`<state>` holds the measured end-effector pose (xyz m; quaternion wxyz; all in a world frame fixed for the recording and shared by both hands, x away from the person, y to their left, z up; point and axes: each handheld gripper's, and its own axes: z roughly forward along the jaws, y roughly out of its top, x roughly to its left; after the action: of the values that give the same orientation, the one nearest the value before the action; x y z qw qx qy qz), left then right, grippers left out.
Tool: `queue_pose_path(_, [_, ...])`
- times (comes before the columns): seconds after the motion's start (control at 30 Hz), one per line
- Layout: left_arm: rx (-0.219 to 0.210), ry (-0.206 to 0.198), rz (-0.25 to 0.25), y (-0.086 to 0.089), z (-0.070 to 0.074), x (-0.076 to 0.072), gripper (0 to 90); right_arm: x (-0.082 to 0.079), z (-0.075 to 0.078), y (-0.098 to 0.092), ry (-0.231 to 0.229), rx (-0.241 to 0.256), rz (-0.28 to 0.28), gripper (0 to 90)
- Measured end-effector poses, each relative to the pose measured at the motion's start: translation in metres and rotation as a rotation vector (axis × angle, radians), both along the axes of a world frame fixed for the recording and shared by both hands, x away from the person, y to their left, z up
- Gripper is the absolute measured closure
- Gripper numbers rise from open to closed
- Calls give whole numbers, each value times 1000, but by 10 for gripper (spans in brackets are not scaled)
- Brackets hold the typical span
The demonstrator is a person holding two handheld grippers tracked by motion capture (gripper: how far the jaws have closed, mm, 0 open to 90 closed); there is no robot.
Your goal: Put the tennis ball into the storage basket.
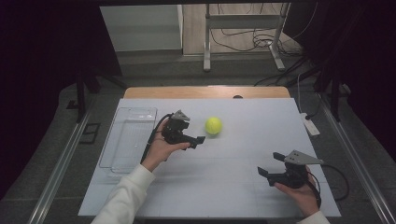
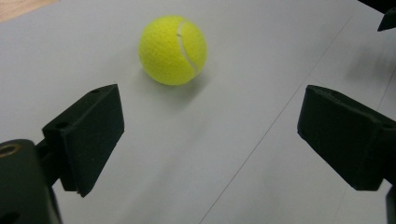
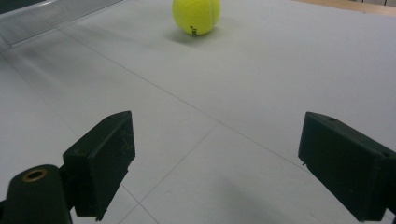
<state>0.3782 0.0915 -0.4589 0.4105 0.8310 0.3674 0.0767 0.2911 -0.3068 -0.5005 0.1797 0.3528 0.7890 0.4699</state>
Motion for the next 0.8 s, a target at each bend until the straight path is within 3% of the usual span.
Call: queue_pose_path(0.8, [7, 14, -2, -15, -5, 14, 85, -1, 0, -1, 0, 6, -1, 113])
